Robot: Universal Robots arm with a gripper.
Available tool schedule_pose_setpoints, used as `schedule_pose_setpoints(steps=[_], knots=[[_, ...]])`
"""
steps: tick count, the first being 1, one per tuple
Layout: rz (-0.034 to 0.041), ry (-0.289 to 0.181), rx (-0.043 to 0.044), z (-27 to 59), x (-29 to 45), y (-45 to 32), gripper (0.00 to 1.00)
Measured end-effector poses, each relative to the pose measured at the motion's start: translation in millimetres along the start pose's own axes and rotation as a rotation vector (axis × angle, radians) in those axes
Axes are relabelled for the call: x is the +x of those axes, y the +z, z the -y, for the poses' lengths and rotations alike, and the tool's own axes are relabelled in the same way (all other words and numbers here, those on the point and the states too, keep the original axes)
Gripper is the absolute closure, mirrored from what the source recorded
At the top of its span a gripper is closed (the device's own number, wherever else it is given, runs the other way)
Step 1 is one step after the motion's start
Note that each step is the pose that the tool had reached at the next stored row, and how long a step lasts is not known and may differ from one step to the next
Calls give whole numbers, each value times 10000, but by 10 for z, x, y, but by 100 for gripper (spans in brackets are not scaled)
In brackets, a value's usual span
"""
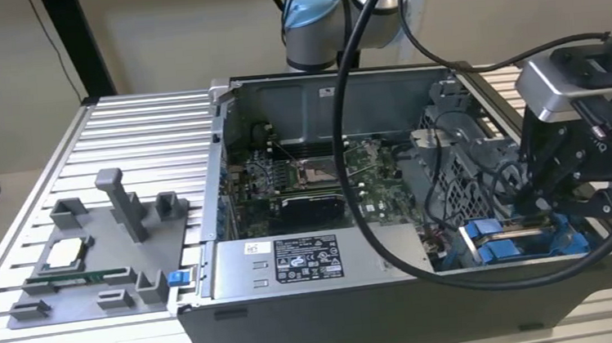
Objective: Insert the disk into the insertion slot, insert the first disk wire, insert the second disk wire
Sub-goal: 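Insert the second disk wire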
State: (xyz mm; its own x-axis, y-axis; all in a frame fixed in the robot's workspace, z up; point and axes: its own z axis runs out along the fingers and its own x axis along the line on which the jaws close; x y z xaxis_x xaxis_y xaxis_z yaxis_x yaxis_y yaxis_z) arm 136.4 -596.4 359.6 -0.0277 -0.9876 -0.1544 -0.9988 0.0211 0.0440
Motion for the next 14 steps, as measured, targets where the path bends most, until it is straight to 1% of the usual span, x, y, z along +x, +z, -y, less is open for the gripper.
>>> schedule_pose_setpoints(steps=[2,5,7,14], knots=[[-90,0,28,1,2,15,100],[-187,1,46,2,6,39,100],[-206,2,48,2,7,44,100],[-206,2,51,2,7,44,100]])
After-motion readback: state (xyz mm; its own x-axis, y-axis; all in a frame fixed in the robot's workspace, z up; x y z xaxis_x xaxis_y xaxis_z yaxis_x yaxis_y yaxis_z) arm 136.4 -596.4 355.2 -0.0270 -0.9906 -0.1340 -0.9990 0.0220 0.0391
